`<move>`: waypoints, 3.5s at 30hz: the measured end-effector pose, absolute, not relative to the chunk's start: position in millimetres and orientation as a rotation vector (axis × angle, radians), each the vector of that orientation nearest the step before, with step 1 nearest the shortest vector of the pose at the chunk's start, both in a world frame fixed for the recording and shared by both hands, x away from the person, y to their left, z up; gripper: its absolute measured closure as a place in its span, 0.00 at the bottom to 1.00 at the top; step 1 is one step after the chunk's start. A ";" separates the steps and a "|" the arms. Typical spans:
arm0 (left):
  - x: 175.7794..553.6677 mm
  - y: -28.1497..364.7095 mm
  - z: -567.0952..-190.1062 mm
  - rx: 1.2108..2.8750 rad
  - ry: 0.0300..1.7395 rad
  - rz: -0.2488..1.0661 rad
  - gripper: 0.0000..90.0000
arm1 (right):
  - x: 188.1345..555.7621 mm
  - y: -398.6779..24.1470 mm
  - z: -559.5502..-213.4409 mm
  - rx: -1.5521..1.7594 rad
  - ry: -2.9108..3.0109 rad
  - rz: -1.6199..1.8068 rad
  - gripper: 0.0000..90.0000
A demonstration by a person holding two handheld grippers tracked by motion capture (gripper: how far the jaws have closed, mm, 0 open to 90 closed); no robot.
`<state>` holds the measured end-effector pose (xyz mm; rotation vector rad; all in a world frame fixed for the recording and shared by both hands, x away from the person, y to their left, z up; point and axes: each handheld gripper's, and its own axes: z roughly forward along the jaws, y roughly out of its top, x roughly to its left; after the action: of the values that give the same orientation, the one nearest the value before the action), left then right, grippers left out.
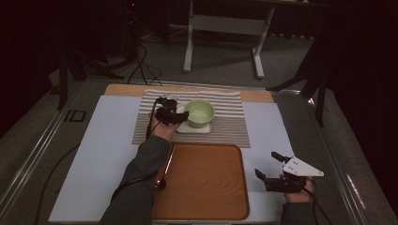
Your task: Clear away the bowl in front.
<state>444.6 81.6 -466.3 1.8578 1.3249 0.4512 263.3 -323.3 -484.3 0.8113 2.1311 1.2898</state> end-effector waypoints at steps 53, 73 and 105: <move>493.9 57.4 -492.5 1.936 1.588 0.304 0.85 | 262.8 -327.1 -483.2 0.816 2.125 1.316 0.12; 488.3 64.1 -485.3 1.851 1.630 0.312 0.93 | 262.2 -327.5 -482.8 0.817 2.127 1.320 0.12; 431.0 95.7 -453.1 1.949 1.442 0.245 0.93 | 261.9 -327.4 -483.3 0.819 2.130 1.308 0.12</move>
<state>431.0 95.7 -453.1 1.9485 1.4420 0.2451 261.9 -327.4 -483.3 0.8193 2.1297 1.3079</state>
